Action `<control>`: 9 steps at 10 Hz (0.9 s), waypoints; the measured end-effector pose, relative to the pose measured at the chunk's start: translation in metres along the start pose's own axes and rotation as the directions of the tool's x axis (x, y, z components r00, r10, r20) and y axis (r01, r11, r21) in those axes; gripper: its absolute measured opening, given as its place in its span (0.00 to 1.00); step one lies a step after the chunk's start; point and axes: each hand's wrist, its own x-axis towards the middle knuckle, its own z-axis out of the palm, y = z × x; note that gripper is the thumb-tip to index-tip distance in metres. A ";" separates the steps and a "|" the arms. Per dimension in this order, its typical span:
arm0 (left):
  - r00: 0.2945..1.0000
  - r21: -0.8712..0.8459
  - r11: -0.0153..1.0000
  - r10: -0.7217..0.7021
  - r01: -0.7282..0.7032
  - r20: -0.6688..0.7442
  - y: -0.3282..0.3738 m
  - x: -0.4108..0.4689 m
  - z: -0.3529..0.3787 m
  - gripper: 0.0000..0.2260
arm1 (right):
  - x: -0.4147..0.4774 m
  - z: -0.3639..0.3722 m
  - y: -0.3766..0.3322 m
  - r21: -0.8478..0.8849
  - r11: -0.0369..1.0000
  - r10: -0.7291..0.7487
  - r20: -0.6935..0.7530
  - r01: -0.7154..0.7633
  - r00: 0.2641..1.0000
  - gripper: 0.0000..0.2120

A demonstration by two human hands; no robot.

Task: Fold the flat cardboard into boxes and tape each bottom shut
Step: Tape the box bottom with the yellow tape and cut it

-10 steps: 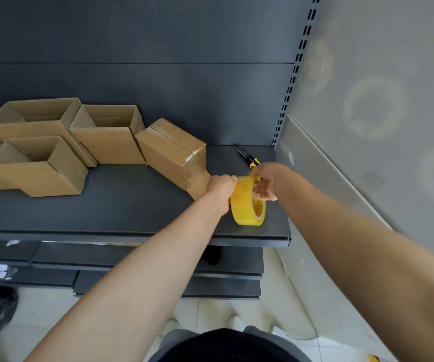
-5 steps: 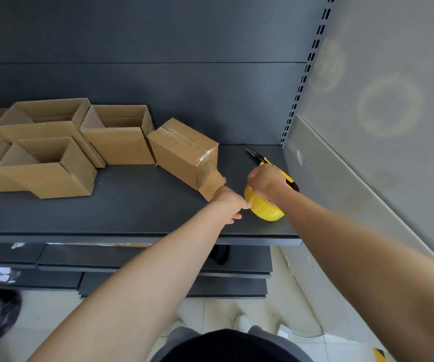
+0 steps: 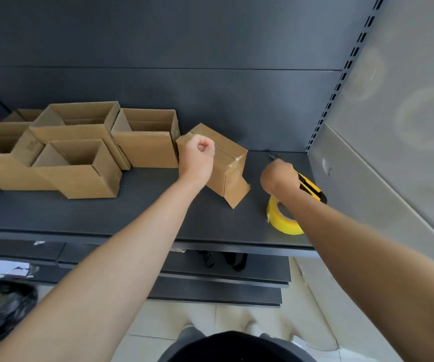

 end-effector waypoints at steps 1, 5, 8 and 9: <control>0.997 0.177 0.982 0.077 -0.072 -0.026 -0.004 0.025 -0.007 0.10 | 0.005 -0.013 -0.025 0.639 0.749 0.069 0.188 -0.175 0.980 0.16; 0.958 0.616 0.782 -0.095 -0.096 0.270 -0.017 0.072 -0.001 0.38 | -0.002 -0.023 -0.070 0.808 0.326 0.094 0.489 -0.491 0.867 0.22; 0.950 0.596 0.803 -0.198 0.015 0.243 -0.022 0.073 0.004 0.33 | 0.004 -0.012 -0.070 0.757 0.358 0.165 0.525 -0.547 0.835 0.24; 0.942 0.576 0.817 -0.218 0.032 0.256 -0.021 0.074 0.001 0.35 | 0.013 0.001 -0.069 0.762 0.384 0.140 0.511 -0.522 0.848 0.24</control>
